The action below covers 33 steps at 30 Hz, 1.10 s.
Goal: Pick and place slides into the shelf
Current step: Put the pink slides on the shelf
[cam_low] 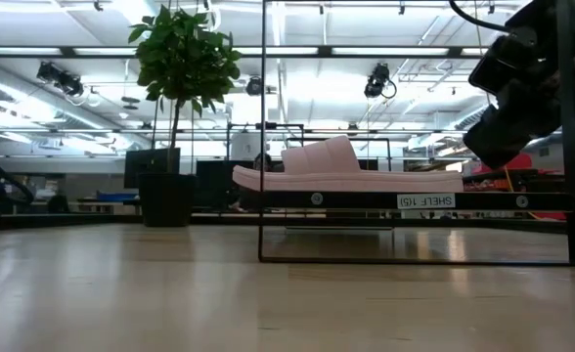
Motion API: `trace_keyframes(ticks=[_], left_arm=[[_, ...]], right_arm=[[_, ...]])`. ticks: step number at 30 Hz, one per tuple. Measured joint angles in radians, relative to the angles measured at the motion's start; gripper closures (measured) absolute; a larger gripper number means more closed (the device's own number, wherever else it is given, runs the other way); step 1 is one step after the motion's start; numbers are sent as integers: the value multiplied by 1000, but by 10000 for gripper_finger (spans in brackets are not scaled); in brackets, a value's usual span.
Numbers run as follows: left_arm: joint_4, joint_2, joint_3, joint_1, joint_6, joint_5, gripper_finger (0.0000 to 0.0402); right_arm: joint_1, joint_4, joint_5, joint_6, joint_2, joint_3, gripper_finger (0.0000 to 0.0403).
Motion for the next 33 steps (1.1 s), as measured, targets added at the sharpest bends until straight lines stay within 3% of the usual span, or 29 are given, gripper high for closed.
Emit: trace_keyframes(ticks=[6, 9, 20, 24, 29, 33], left_arm=[[0, 0, 69, 69, 252, -160, 391], [-5, -2, 78, 127, 350, -169, 391], [27, -130, 78, 369, 663, 87, 391], [75, -193, 79, 460, 784, 213, 391], [75, -236, 80, 580, 804, 412, 391], [-6, -236, 79, 662, 773, 509, 391]], right_arm=[[0, -22, -43, -20, -5, 0, 389], [0, -15, -39, -68, -16, 0, 392], [4, -65, -36, -230, -28, 109, 400], [53, -135, -22, -301, -28, 166, 401], [174, -257, 146, -368, -28, 231, 402], [290, -349, 326, -398, -32, 258, 402]])
